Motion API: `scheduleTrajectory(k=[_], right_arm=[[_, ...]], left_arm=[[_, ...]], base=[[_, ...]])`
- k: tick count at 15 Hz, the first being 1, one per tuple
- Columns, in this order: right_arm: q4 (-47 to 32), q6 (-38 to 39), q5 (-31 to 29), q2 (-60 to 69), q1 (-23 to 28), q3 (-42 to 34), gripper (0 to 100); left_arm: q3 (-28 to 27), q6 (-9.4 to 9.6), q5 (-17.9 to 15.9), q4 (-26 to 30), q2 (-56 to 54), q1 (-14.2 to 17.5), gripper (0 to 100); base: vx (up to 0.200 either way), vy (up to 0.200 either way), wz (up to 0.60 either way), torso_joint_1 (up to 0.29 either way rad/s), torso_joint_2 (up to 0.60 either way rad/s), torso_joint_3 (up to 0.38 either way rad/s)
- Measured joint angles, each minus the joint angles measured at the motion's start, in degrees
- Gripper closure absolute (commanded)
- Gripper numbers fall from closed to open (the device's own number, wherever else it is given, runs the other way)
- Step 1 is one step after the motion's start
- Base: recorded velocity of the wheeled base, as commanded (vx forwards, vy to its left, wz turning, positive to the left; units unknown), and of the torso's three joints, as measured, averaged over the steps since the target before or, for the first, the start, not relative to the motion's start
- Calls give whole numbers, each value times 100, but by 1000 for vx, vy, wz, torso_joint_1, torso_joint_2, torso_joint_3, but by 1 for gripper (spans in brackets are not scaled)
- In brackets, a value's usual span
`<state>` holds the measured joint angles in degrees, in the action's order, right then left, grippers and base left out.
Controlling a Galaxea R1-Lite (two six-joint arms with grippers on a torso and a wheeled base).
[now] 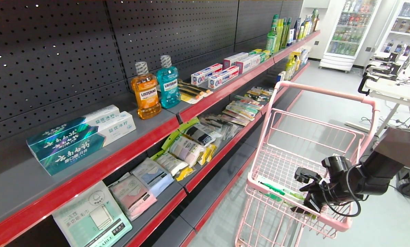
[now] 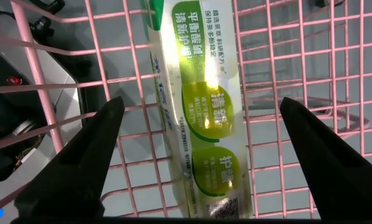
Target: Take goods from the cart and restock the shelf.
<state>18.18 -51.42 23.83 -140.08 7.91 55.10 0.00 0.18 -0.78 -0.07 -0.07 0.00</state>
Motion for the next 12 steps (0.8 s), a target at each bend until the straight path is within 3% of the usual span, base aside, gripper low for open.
scheduleTrajectory(k=[3,4,12], right_arm=[[0,-6,-5,0,-12,0,0],[0,-17,-9,1,-17,-9,100],[-56,-83,-30,48,-144,-194,100]], left_arm=[[0,0,0,0,0,0,0],[0,0,0,0,0,0,0],[0,0,0,0,0,0,0]], base=[[0,0,0,0,0,0],[0,0,0,0,0,0],[0,0,0,0,0,0]])
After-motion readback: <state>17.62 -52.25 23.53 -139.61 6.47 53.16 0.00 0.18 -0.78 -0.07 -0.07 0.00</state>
